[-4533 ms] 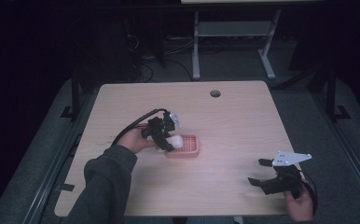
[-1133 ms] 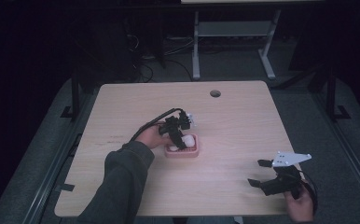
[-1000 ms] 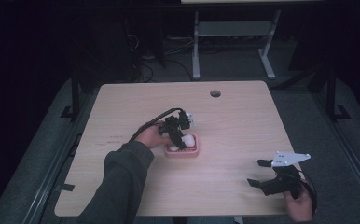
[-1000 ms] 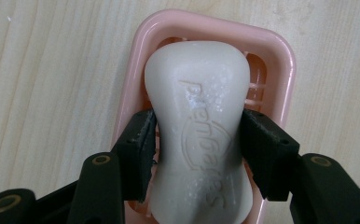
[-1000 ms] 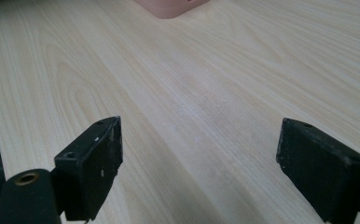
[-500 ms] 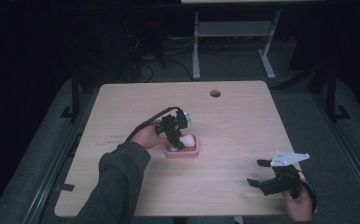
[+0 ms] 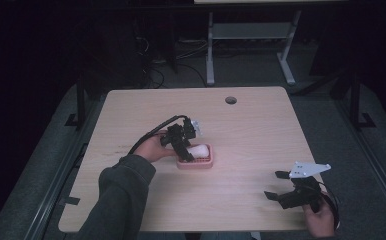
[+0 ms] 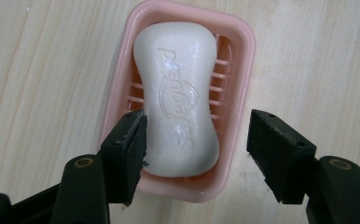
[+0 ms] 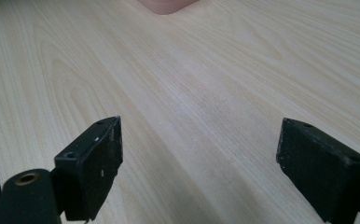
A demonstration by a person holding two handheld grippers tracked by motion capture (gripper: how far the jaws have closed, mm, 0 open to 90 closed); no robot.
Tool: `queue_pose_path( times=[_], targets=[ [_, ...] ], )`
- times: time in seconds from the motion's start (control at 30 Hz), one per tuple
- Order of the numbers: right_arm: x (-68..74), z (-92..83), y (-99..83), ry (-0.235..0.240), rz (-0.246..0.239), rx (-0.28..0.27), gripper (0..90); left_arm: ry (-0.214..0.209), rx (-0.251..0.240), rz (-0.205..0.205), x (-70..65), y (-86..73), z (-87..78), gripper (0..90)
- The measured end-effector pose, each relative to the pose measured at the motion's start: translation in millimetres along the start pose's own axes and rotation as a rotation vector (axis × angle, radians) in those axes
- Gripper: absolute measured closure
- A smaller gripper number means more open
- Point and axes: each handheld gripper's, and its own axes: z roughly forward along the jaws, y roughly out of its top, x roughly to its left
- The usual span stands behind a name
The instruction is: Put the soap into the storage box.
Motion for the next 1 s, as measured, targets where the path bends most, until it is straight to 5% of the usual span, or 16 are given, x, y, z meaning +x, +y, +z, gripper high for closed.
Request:
queue_pose_path(
  times=[1.0],
  targets=[
    [0.9, 5.0, 0.7, 0.003, -0.002, 0.017, 14.2, 0.008, -0.037, -0.022, -14.9, -28.3, -9.6, 33.2]
  ],
)
